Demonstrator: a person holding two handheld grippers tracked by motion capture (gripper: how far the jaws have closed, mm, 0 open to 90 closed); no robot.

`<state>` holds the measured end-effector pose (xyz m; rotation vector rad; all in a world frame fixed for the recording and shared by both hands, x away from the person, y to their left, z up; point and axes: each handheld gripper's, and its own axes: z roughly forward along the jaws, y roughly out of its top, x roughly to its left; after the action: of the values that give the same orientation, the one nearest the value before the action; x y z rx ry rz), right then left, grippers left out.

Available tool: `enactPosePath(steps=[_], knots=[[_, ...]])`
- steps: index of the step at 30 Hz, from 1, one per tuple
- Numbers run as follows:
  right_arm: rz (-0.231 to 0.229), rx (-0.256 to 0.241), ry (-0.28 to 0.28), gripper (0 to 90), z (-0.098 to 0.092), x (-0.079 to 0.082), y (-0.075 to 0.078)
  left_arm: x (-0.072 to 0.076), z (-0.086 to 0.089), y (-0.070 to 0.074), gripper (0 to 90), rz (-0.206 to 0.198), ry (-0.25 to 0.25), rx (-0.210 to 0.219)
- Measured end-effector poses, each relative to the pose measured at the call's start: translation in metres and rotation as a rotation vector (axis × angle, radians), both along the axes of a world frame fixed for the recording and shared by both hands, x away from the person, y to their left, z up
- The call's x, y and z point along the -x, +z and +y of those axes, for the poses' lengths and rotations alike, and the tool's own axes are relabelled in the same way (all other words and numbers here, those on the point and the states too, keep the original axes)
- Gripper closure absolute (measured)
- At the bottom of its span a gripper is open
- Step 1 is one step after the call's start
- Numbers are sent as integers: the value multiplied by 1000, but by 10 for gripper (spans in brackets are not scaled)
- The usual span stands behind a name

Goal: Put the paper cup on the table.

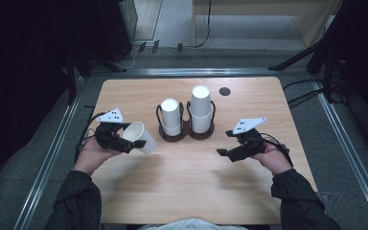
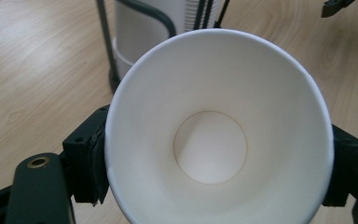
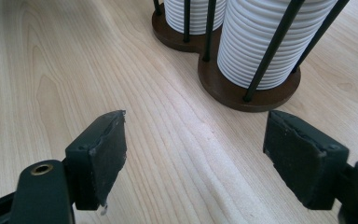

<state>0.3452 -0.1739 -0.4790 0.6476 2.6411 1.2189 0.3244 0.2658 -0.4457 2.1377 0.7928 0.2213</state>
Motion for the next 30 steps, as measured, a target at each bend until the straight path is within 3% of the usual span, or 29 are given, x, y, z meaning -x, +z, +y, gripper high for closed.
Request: enactPosePath(steps=[18,21,30], knots=[[11,29,-9,216,-4,-5,-10,-22,39,-18,179,27,146,-49],[12,39,-10,216,-4,-4,-13,-27,46,-25,179,34,173,-73],[19,34,-16,216,-6,-4,-14,-38,59,-31,179,43,242,-71]])
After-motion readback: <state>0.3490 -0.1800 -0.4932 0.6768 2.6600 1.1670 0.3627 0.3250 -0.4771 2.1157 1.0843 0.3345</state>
